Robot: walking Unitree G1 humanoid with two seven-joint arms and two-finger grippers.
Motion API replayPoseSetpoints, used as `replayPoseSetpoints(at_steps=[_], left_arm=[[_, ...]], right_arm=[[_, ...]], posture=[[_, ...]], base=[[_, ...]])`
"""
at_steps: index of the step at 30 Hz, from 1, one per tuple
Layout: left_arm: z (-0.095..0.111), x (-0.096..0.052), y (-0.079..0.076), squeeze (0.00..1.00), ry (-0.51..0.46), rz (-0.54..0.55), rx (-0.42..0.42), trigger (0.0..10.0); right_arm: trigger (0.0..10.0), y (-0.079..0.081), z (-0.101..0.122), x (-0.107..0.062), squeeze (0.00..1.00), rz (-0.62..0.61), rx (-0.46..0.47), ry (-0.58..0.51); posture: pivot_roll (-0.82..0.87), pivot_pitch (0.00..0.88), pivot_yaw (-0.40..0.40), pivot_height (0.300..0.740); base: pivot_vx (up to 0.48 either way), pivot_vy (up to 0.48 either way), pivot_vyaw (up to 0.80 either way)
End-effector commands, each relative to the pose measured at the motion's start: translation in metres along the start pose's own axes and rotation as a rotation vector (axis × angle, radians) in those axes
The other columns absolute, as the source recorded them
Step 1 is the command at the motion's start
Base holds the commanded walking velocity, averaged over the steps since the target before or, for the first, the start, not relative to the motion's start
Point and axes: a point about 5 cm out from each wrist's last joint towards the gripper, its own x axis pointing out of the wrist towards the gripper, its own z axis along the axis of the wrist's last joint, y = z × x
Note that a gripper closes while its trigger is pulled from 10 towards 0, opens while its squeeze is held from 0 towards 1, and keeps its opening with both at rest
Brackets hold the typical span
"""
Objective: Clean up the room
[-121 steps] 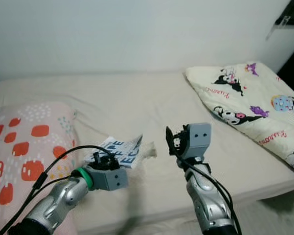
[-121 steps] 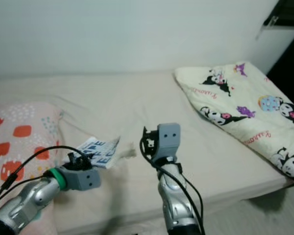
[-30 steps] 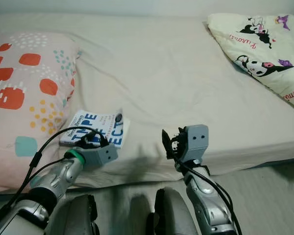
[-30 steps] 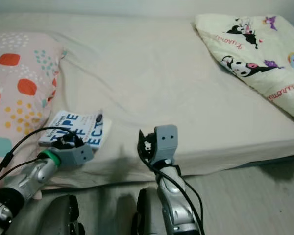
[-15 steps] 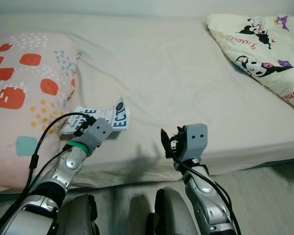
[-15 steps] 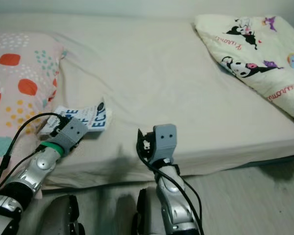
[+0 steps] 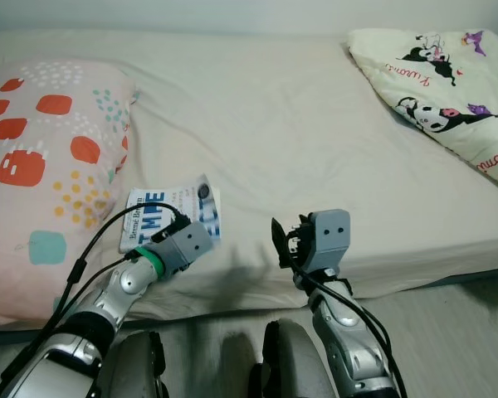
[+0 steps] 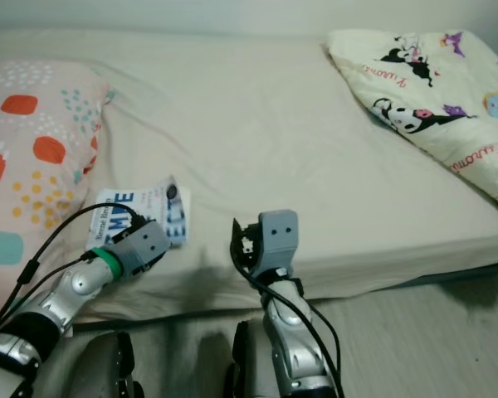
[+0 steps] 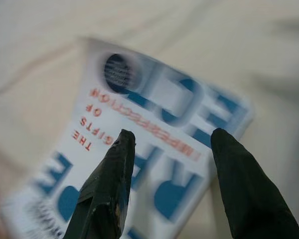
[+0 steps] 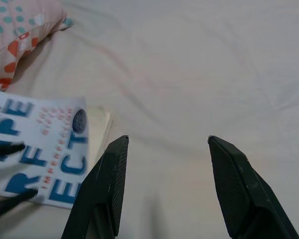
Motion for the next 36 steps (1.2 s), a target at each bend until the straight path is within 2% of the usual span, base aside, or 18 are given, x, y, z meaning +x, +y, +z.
replayPoseSetpoints(at_steps=[1, 3, 6, 10, 11, 13, 14, 15, 18, 21, 23, 24, 26, 30, 33, 36], left_arm=[[-0.008, -0.006, -0.014, 0.0, 0.015, -0.065, -0.009, 10.0], [-0.008, -0.013, -0.023, 0.0, -0.008, -0.086, -0.057, 10.0], [-0.007, -0.015, -0.026, 0.0, -0.021, -0.09, -0.074, 10.0], [0.004, -0.017, -0.027, 0.0, -0.085, -0.026, -0.132, 10.0], [0.024, -0.019, -0.011, 0.0, -0.173, 0.149, -0.249, 10.0], [0.032, -0.021, -0.002, 0.0, -0.205, 0.229, -0.314, 10.0], [0.039, -0.024, 0.01, 0.0, -0.232, 0.323, -0.401, 10.0], [0.039, -0.024, 0.01, 0.0, -0.232, 0.323, -0.401, 10.0], [0.057, -0.044, 0.036, 0.0, -0.288, 0.498, -0.579, 10.0], [0.062, -0.051, 0.041, 0.0, -0.302, 0.517, -0.601, 10.0], [0.064, -0.059, 0.046, 0.0, -0.291, 0.561, -0.672, 10.0], [0.064, -0.059, 0.046, 0.0, -0.291, 0.561, -0.672, 10.0], [0.06, -0.067, 0.051, 0.0, -0.23, 0.619, -0.768, 10.0], [0.06, -0.072, 0.059, 0.0, -0.209, 0.659, -0.814, 10.0], [0.064, -0.071, 0.067, 0.0, -0.223, 0.666, -0.803, 10.0], [0.069, -0.069, 0.076, 0.0, -0.182, 0.668, -0.765, 10.0]], right_arm=[[10.0, -0.003, -0.007, -0.003, 0.0, -0.015, 0.005, 0.025], [10.0, -0.005, -0.007, -0.003, 0.0, -0.019, 0.004, 0.025], [10.0, -0.006, -0.007, -0.003, 0.0, -0.021, 0.004, 0.025], [10.0, -0.006, -0.007, -0.002, 0.0, -0.021, 0.003, 0.023], [10.0, -0.005, -0.004, -0.001, 0.0, -0.015, 0.004, 0.008], [10.0, -0.004, -0.002, 0.0, 0.0, -0.012, 0.005, -0.003], [10.0, -0.002, 0.005, 0.002, 0.0, -0.003, 0.007, -0.036], [10.0, -0.002, 0.005, 0.002, 0.0, -0.003, 0.007, -0.036], [10.0, 0.0, 0.022, 0.006, 0.0, 0.006, 0.002, -0.117], [10.0, -0.001, 0.027, 0.007, 0.0, 0.0, -0.011, -0.135], [10.0, -0.007, 0.029, 0.008, 0.0, -0.037, -0.031, -0.139], [10.0, -0.007, 0.029, 0.008, 0.0, -0.037, -0.031, -0.139], [10.0, -0.016, 0.03, 0.007, 0.0, -0.073, -0.035, -0.146], [10.0, -0.023, 0.029, 0.007, 0.0, -0.096, -0.033, -0.145], [10.0, -0.026, 0.03, 0.008, 0.0, -0.103, -0.032, -0.148], [10.0, -0.027, 0.033, 0.012, 0.0, -0.108, -0.034, -0.157]], posture=[[-0.01, 0.174, -0.028, 0.605], [-0.01, 0.171, -0.029, 0.605], [-0.01, 0.171, -0.029, 0.605], [0.0, 0.174, -0.036, 0.605], [0.01, 0.17, -0.038, 0.605], [0.01, 0.17, -0.038, 0.605], [0.01, 0.167, -0.041, 0.605], [0.01, 0.167, -0.041, 0.605], [0.02, 0.144, -0.039, 0.605], [0.02, 0.144, -0.039, 0.605], [0.03, 0.132, -0.037, 0.619], [0.03, 0.132, -0.037, 0.619], [0.04, 0.111, -0.037, 0.629], [0.04, 0.104, -0.037, 0.643], [0.03, 0.085, -0.039, 0.653], [0.03, 0.072, -0.037, 0.668]], base=[[0.0, 0.0, 0.0], [0.0, 0.0, 0.0], [0.0, 0.0, 0.0], [0.0, 0.0, 0.0], [0.0, 0.0, 0.0], [0.0, 0.0, 0.0], [0.0, 0.0, 0.0], [0.0, 0.0, 0.0], [0.0, 0.0, 0.0], [0.0, 0.0, 0.0], [0.0, 0.0, 0.0], [0.0, 0.0, 0.0], [0.0, 0.0, 0.0], [0.0, 0.0, 0.0], [0.0, 0.0, 0.0], [0.0, 0.0, 0.0]])
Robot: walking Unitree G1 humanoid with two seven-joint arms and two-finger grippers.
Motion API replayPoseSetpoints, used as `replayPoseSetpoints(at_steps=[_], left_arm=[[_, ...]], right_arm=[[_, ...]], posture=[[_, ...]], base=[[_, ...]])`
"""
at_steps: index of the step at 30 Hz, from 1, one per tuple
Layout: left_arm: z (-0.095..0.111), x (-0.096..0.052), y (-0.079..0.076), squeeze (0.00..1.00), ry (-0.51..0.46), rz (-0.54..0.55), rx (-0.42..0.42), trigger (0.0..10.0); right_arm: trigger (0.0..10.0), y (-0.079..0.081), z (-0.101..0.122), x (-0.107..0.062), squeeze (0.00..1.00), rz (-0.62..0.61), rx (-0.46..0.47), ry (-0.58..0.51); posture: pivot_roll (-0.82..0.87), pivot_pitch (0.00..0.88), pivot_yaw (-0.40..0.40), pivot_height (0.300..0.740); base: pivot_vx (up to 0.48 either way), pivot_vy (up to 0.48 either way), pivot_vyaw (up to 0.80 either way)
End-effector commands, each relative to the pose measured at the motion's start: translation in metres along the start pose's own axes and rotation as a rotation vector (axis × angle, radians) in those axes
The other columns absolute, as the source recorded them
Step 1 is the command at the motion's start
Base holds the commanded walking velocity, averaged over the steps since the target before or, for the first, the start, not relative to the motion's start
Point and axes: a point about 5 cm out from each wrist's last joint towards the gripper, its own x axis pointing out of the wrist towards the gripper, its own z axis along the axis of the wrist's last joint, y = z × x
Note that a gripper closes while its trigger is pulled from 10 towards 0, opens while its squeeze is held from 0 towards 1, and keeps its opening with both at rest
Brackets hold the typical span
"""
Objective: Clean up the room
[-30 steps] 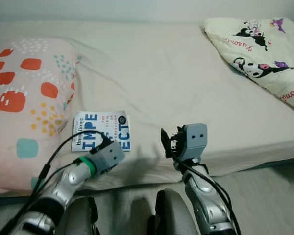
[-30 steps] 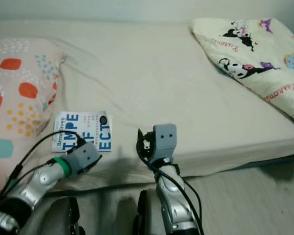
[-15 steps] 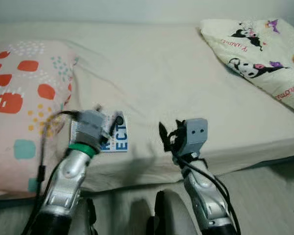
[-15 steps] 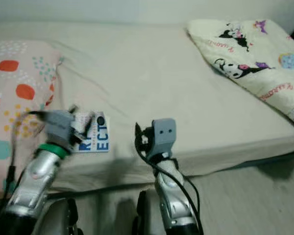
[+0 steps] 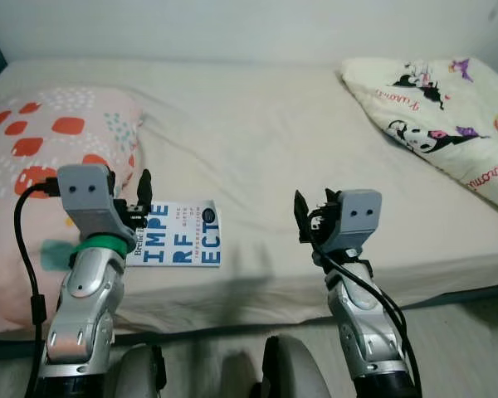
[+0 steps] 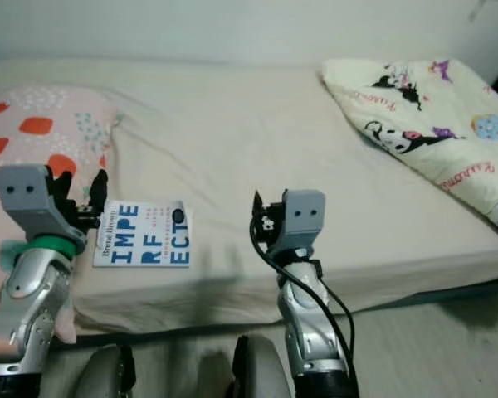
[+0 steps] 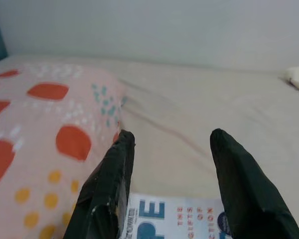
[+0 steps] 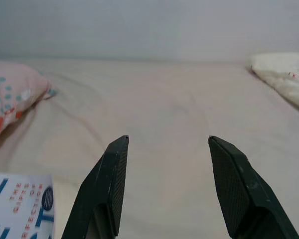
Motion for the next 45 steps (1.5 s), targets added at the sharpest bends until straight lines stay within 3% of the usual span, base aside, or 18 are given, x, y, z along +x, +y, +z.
replayPoseSetpoints(at_steps=[1, 10, 18, 26, 32, 45], left_arm=[[0.003, 0.001, 0.0, 0.0, 0.016, 0.007, 0.024, 10.0], [-0.005, 0.004, -0.009, 0.0, 0.08, -0.016, 0.034, 10.0], [-0.01, 0.005, -0.008, 0.0, 0.106, -0.022, 0.066, 10.0], [-0.013, 0.003, -0.007, 0.0, 0.128, -0.016, 0.079, 10.0], [-0.03, -0.006, -0.015, 0.0, 0.186, -0.093, 0.281, 10.0], [-0.017, -0.003, -0.021, 0.0, 0.109, -0.133, 0.145, 10.0]], right_arm=[[10.0, -0.002, 0.0, 0.001, 0.0, -0.01, 0.004, -0.005], [10.0, -0.003, -0.001, 0.004, 0.0, -0.011, 0.004, -0.006], [10.0, -0.004, -0.003, 0.005, 0.0, -0.015, 0.007, 0.0], [10.0, -0.004, -0.005, 0.006, 0.0, -0.021, 0.007, 0.005], [10.0, 0.0, -0.007, 0.008, 0.0, -0.02, -0.009, 0.013], [10.0, 0.004, -0.011, 0.006, 0.0, -0.006, -0.001, 0.023]], posture=[[0.03, 0.072, -0.037, 0.668], [0.02, 0.052, -0.033, 0.706], [0.02, 0.049, -0.032, 0.735], [0.03, 0.048, -0.032, 0.74], [0.04, 0.045, -0.031, 0.74], [0.03, 0.048, -0.035, 0.74]], base=[[0.0, 0.0, 0.0], [0.0, 0.0, 0.0], [0.0, 0.0, 0.0], [0.0, 0.0, 0.0], [0.0, 0.0, 0.0], [0.0, 0.0, 0.0]])
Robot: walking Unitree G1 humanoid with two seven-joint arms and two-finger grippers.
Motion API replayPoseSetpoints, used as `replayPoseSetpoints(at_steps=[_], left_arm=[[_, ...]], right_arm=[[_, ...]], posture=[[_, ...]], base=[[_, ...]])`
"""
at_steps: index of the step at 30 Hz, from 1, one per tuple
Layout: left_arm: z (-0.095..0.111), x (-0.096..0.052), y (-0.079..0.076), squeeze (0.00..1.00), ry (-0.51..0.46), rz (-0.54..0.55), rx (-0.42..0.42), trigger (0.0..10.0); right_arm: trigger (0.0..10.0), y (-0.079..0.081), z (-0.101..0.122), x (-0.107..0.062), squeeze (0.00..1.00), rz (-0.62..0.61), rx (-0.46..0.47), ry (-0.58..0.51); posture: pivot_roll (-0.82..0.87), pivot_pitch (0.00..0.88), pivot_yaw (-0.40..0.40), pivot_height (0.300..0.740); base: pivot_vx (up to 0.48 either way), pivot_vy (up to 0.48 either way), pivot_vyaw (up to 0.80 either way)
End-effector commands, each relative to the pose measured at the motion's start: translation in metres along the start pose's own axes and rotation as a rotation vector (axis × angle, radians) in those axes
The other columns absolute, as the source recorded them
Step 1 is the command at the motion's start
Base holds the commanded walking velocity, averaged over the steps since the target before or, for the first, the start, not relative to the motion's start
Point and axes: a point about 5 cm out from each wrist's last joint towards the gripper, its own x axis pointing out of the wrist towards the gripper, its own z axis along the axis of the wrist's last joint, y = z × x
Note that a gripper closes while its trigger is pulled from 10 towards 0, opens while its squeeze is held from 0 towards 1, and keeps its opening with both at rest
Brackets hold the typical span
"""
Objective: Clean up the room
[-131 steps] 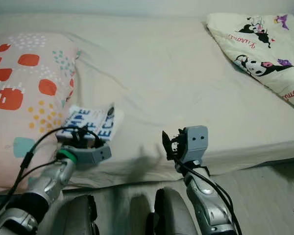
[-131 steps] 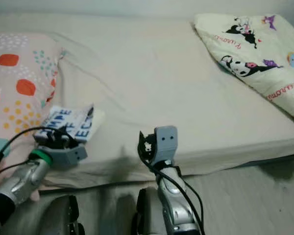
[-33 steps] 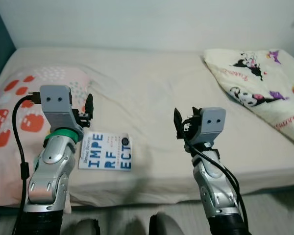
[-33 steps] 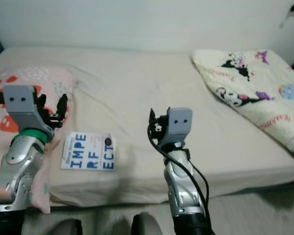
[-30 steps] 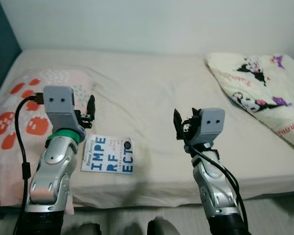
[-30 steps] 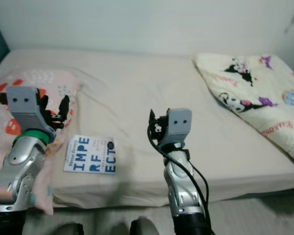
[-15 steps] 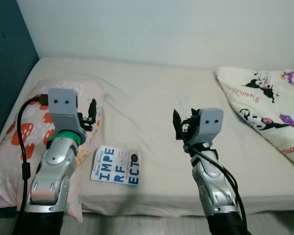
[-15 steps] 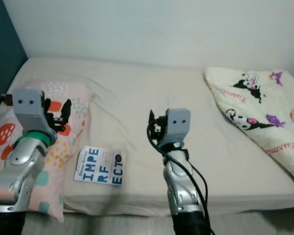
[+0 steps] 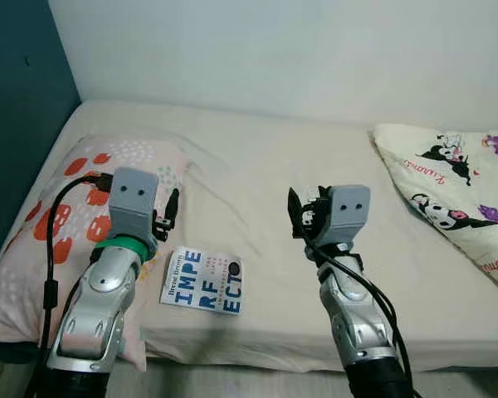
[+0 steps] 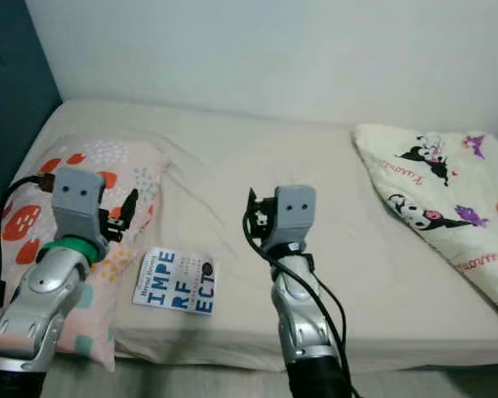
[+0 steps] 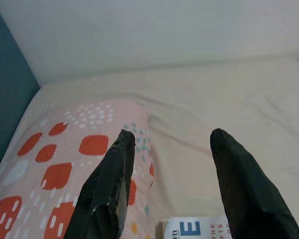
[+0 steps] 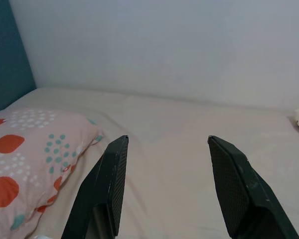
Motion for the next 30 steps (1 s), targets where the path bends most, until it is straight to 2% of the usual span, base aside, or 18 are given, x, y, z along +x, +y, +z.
replayPoseSetpoints(at_steps=[1, 15, 23, 26, 30], left_arm=[[0.0032, -0.0007, -0.0028, 0.0, -0.022, -0.016, -0.033, 10.0], [0.0042, 0.0001, -0.0077, 0.0, -0.032, -0.04, -0.074, 10.0], [0.0028, 0.0006, -0.0062, 0.0, -0.024, -0.031, -0.064, 10.0], [0.0037, 0.0003, -0.008, 0.0, -0.021, -0.037, -0.104, 10.0], [0.0045, 0.0002, -0.009, 0.0, -0.021, -0.04, -0.111, 10.0]], right_arm=[[10.0, -0.0023, -0.0044, -0.0029, 0.0, -0.005, -0.003, 0.014], [10.0, -0.0033, -0.0068, -0.0032, 0.0, -0.012, -0.006, 0.022], [10.0, -0.0036, -0.007, -0.0025, 0.0, -0.015, -0.005, 0.024], [10.0, -0.0039, -0.0074, -0.0028, 0.0, -0.018, -0.004, 0.026], [10.0, -0.0043, -0.008, -0.0033, 0.0, -0.019, -0.005, 0.029]], posture=[[0.03, 0.048, -0.035, 0.74], [0.03, 0.052, -0.034, 0.74], [0.03, 0.054, -0.034, 0.74], [0.03, 0.057, -0.032, 0.74], [0.03, 0.057, -0.031, 0.74]], base=[[0.0, 0.0, 0.0], [0.0, 0.0, 0.0], [0.0, 0.0, 0.0], [0.0, 0.0, 0.0], [0.0, 0.0, 0.0]])
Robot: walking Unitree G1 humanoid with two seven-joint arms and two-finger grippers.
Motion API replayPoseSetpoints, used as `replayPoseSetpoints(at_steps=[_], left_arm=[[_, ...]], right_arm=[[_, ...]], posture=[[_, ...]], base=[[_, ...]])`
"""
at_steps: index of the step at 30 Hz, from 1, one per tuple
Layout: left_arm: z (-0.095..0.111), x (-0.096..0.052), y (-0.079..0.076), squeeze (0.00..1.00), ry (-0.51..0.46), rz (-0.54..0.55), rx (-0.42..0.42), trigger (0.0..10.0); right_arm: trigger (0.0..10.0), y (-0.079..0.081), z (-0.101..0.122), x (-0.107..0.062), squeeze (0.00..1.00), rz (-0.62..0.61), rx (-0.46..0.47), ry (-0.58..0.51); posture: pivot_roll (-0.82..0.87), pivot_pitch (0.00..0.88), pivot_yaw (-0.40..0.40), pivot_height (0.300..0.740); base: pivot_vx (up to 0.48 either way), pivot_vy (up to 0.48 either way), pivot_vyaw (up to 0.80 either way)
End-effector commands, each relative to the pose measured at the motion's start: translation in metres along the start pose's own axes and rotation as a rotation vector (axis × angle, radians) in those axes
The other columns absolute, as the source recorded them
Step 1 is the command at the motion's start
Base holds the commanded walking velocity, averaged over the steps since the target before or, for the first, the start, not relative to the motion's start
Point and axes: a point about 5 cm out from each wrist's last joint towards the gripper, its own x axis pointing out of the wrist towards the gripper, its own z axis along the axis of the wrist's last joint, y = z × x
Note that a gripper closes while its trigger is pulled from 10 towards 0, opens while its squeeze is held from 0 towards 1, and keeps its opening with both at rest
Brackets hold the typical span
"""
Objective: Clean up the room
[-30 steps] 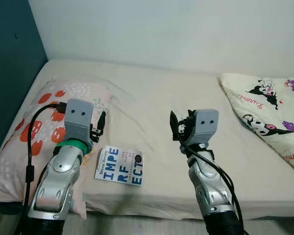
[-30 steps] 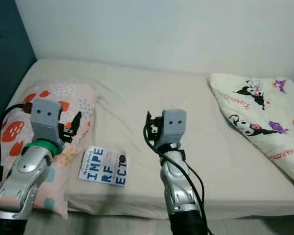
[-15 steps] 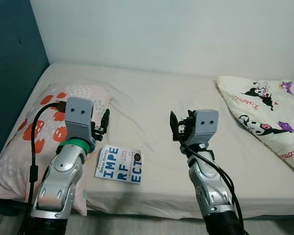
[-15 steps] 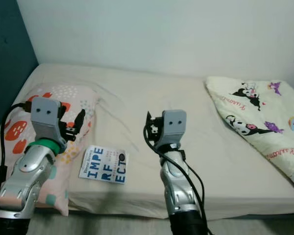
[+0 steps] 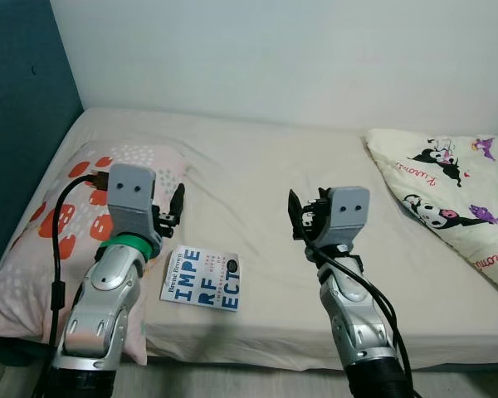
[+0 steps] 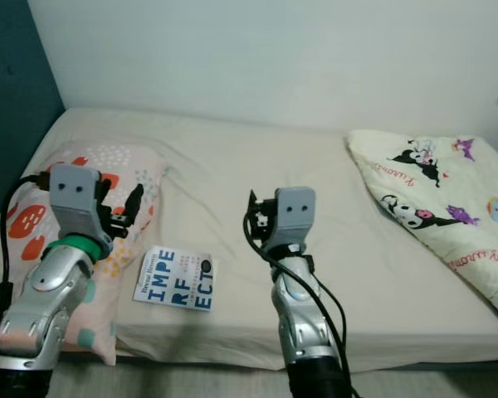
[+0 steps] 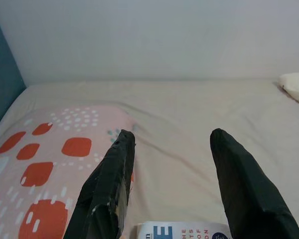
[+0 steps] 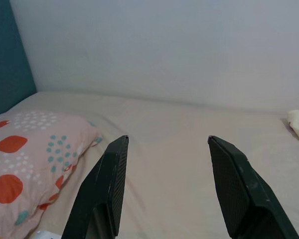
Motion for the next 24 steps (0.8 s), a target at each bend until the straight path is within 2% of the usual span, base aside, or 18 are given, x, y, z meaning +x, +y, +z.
replayPoseSetpoints(at_steps=[1, 24], left_arm=[[0.0026, -0.0002, -0.0024, 0.0, -0.007, -0.009, -0.009, 10.0], [0.0022, -0.001, -0.0029, 0.0, -0.022, -0.007, 0.002, 10.0]], right_arm=[[10.0, -0.0033, -0.0058, -0.0029, 0.0, -0.012, -0.004, 0.02], [10.0, -0.0019, -0.0066, -0.0031, 0.0, -0.004, 0.001, 0.023]], posture=[[0.03, 0.058, -0.03, 0.74], [0.04, 0.064, -0.035, 0.74]], base=[[0.0, 0.0, 0.0], [0.0, 0.0, 0.0]])
